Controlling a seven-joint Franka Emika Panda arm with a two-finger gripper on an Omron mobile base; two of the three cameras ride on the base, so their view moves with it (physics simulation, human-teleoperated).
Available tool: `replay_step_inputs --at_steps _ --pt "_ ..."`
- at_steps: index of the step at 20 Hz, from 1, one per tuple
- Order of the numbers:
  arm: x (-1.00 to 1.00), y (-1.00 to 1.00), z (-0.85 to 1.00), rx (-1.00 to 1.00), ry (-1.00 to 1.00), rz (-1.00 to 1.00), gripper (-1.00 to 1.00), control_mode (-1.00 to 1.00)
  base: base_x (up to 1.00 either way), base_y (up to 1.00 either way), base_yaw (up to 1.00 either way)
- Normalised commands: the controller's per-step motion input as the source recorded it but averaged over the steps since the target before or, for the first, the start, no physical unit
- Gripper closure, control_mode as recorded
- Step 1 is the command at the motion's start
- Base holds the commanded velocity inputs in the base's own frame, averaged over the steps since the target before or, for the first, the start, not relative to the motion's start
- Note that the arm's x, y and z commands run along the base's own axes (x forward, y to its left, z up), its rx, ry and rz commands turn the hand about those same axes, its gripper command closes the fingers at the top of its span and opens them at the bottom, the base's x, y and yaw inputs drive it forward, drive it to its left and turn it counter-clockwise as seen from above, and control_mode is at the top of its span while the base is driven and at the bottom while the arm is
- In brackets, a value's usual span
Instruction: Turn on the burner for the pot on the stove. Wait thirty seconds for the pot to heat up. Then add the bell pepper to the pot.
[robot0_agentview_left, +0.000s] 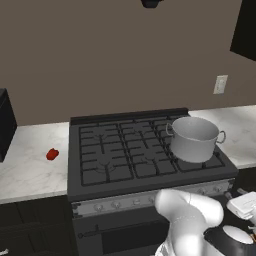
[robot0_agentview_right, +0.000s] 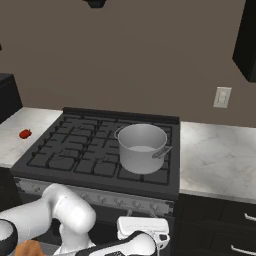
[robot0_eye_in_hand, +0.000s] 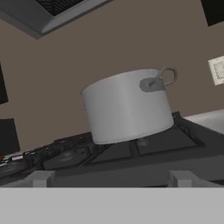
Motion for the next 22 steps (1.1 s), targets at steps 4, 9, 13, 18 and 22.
replay_step_inputs --at_steps 4,9,13,18,22 --pt "0.17 -0.27 -0.31 0.0 0.0 0.0 -1.0 -1.0 0.0 0.0 0.0" --pt "0.19 -0.25 -0.31 0.0 0.0 0.0 -1.0 -1.0 0.0 0.0 0.0" --pt "0.19 -0.08 -0.25 0.0 0.0 0.0 -1.0 -1.0 0.0 0.0 0.0" --pt "0.17 0.0 -0.18 0.0 0.0 0.0 -1.0 -1.0 0.0 0.0 0.0" --pt "0.13 0.0 -0.11 0.0 0.0 0.0 -1.0 -1.0 0.0 0.0 0.0"
